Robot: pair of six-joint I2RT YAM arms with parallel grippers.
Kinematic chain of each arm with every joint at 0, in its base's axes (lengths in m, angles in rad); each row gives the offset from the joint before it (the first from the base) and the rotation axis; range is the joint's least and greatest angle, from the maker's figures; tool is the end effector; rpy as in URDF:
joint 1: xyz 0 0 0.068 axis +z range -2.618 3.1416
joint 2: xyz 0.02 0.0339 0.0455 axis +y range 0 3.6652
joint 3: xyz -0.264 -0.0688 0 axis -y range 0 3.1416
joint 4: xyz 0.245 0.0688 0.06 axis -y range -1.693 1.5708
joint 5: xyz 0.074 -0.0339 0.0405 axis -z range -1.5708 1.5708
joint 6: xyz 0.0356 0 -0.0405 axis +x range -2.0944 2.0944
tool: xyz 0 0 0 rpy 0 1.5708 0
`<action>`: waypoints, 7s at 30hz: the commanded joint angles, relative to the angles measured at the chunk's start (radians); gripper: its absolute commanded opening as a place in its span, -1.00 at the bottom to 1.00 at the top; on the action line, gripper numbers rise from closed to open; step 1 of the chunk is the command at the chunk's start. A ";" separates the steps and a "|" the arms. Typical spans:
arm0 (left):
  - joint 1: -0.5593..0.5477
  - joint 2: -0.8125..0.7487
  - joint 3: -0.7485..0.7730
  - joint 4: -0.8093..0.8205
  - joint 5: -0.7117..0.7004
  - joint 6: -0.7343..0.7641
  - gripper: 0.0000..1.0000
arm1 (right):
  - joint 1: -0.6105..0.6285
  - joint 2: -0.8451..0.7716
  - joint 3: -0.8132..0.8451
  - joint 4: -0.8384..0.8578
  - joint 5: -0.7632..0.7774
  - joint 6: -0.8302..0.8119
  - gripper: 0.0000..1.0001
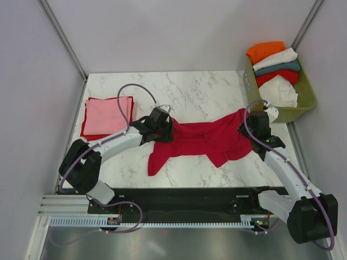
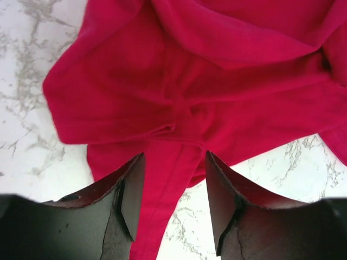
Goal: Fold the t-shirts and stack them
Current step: Flatten the tshirt out
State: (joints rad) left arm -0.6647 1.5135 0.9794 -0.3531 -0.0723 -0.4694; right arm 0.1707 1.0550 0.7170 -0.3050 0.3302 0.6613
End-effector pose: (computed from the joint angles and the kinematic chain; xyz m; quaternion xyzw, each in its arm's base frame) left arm 0.2499 -0.1926 0.2191 0.0797 0.9382 -0.1512 0.3008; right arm 0.2257 0.0272 0.2540 0.2856 0.8379 0.0439 0.4631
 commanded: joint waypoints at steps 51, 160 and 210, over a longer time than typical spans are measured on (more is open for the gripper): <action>-0.019 0.206 0.122 0.009 -0.027 0.150 -0.17 | -0.002 -0.081 -0.202 0.144 -0.138 0.057 0.20; 0.324 -0.765 0.697 -0.323 0.068 0.006 -0.95 | -0.022 -0.492 0.949 0.004 -0.206 -0.025 -1.00; 0.540 -0.012 0.265 0.452 0.324 -0.075 -0.95 | -0.260 0.363 0.587 0.394 -0.747 0.305 -1.00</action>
State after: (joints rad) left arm -0.1253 1.5429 1.3651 -0.0696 0.2070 -0.5014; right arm -0.0856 1.4567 1.3804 0.0071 -0.3626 0.9760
